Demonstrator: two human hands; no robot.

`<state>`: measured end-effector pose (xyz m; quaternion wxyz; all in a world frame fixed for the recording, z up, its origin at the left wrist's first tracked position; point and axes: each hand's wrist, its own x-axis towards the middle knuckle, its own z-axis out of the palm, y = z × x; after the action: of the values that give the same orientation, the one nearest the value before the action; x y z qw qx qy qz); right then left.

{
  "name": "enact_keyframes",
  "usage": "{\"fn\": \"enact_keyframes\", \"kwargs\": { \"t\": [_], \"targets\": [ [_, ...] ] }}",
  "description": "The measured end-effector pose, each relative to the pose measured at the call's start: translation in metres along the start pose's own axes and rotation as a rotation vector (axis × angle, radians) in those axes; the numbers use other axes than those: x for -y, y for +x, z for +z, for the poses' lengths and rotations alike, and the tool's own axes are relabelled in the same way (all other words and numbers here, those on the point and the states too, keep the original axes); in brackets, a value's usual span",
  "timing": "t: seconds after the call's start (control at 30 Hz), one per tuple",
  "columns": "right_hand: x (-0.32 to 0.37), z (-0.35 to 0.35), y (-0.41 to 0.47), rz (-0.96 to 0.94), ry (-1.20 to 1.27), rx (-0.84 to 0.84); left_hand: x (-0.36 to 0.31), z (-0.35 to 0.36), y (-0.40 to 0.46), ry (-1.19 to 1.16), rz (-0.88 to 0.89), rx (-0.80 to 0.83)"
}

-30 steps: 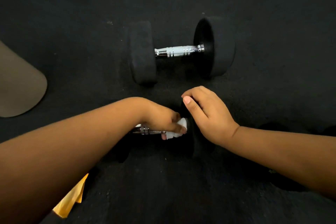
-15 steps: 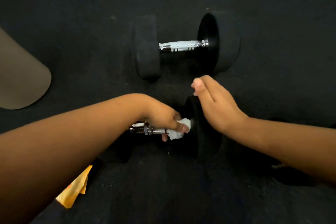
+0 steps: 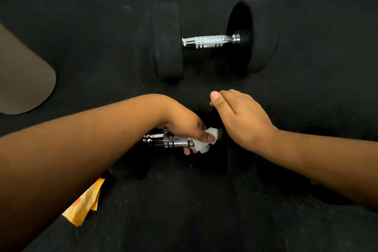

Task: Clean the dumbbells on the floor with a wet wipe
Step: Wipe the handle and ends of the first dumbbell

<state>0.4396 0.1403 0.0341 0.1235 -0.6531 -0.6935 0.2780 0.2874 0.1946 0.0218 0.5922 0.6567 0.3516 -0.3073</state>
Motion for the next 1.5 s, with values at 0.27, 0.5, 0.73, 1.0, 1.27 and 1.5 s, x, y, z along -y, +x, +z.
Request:
{"fn": "enact_keyframes", "kwargs": {
  "t": [0.27, 0.5, 0.73, 1.0, 1.27, 1.5],
  "targets": [
    [0.000, 0.001, -0.003, -0.036, -0.024, -0.013, 0.003, 0.049, 0.009, 0.925, 0.109, -0.539],
    [-0.001, 0.001, 0.003, 0.012, 0.005, 0.006, 0.008, 0.001, -0.001, 0.280, 0.045, -0.116],
    [0.000, -0.001, 0.007, 0.030, 0.024, 0.005, 0.015, 0.005, -0.003, 0.241, 0.015, -0.216],
    [0.000, -0.001, 0.009, 0.042, 0.035, -0.001, 0.016, 0.000, 0.011, 0.183, 0.067, -0.845],
    [-0.001, -0.002, 0.006, 0.022, 0.015, -0.011, 0.029, -0.021, -0.056, 0.543, 0.127, -0.759],
    [-0.002, 0.000, 0.007, 0.032, 0.018, -0.008, 0.021, -0.005, -0.067, 0.605, -0.142, -0.203]
  ]
}}
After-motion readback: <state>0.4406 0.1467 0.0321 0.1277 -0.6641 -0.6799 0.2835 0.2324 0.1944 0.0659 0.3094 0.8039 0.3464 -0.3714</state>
